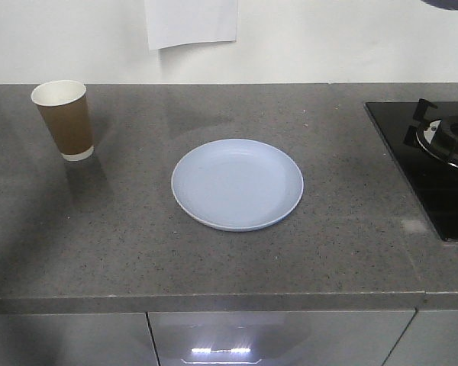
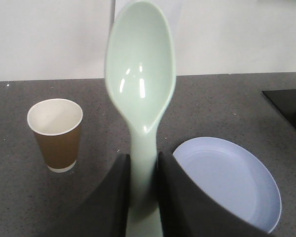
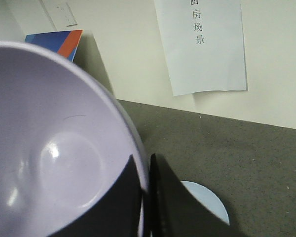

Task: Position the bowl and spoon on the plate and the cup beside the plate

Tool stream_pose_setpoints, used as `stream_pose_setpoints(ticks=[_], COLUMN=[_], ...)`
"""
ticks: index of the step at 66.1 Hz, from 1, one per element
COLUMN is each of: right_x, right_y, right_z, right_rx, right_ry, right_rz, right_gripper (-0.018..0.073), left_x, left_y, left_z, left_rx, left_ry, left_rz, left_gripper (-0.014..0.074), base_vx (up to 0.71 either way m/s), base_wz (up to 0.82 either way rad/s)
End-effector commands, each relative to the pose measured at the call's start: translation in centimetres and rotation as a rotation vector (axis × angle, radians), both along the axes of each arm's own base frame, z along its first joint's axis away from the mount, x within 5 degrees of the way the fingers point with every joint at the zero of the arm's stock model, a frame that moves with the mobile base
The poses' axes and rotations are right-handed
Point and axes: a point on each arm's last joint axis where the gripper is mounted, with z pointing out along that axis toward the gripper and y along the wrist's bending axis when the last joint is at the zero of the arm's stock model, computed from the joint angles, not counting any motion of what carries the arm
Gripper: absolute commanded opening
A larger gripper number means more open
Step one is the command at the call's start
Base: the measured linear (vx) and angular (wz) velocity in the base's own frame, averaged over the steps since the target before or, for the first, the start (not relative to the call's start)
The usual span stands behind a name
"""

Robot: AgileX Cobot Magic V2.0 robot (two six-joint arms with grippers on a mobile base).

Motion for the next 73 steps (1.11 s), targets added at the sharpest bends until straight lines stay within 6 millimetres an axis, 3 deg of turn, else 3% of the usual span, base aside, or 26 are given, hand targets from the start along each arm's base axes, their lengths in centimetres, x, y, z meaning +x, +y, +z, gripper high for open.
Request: stream_pose_setpoints(ticks=[1,73], right_x=[-1.53,-1.53], right_y=[0.86,0.86], right_z=[1.78,1.78], right_rx=[0.025,0.025], right_ry=[-0.071,-0.07], right_rz=[0.045,0.045], right_gripper=[-0.0006,-0.0006], left_x=[-0.59,-0.59], left_y=[0.06,0.06], left_z=[1.78,1.78], left_rx=[-0.031,-0.031], left_ry=[-0.105,-0.105], left_rz=[0.005,0.005], left_gripper=[-0.0006,-0.0006], base_vx=[0.0,0.01], base_wz=[0.0,0.0])
